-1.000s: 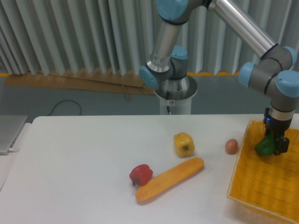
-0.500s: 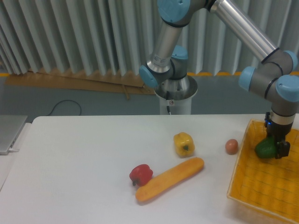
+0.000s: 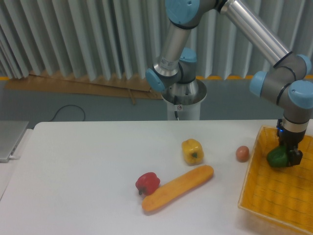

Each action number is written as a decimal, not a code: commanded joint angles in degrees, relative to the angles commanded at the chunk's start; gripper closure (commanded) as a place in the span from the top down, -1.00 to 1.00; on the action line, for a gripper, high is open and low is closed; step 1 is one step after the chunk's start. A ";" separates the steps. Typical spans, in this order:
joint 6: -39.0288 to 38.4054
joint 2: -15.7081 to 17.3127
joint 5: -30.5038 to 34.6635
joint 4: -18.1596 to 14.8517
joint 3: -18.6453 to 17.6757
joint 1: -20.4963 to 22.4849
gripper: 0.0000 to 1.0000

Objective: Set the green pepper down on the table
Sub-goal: 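Lift the green pepper up out of the basket, then carry the green pepper away from the basket toward the orange vegetable, then lower the green pepper onto the table beside the orange vegetable, then open the gripper to release the green pepper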

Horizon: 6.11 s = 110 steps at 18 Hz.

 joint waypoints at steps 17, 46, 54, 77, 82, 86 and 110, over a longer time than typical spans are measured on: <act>-17.56 5.36 -3.59 -5.10 1.67 -8.52 0.24; -48.25 -2.01 -8.70 -5.10 8.96 -25.93 0.15; -49.47 -5.97 -8.00 -4.31 13.00 -26.02 0.15; -54.40 -11.51 -6.06 0.26 15.64 -28.74 0.16; -54.40 -12.12 -4.49 0.35 15.73 -28.74 0.21; -54.40 -11.95 -2.90 0.44 15.64 -28.74 0.22; -54.58 -2.64 -1.31 0.62 9.50 -28.74 1.00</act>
